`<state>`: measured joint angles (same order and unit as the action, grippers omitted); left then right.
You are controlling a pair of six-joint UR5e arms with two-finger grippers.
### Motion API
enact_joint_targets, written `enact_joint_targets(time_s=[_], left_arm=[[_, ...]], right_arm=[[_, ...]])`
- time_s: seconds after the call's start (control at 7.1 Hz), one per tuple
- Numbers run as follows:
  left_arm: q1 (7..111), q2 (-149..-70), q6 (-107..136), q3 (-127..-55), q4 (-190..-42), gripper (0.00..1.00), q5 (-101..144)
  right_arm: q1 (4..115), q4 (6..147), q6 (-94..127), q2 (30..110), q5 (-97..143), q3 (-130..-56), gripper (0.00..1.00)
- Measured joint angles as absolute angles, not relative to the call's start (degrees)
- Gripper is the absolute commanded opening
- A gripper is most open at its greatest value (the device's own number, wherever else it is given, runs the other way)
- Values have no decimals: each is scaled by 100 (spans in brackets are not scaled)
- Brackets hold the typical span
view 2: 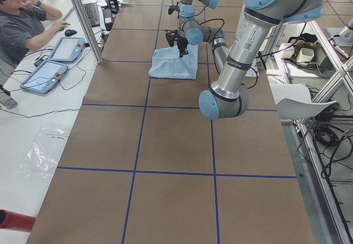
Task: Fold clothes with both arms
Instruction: 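Lift the near edge with both grippers and fold it toward the far end, then lay the folded edge down at the far end with both grippers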
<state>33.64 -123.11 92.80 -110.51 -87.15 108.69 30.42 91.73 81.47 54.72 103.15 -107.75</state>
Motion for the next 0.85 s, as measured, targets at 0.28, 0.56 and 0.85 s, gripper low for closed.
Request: enact_joint_targets(time_s=[0.28, 0.56, 0.85], left_arm=[[3694, -12456, 9013, -10104, -9486, 0, 10905], [3788, -12722, 8978, -9223, -10229, 0, 10912], [3789, -12820, 8974, -8966, -10455, 0, 10915]], right_arm=[[3110, 8890, 7963, 5316, 10308, -10537, 0], [3110, 8892, 7963, 5315, 10308, -10538, 0], [3110, 8893, 7963, 5317, 10308, -10537, 0]])
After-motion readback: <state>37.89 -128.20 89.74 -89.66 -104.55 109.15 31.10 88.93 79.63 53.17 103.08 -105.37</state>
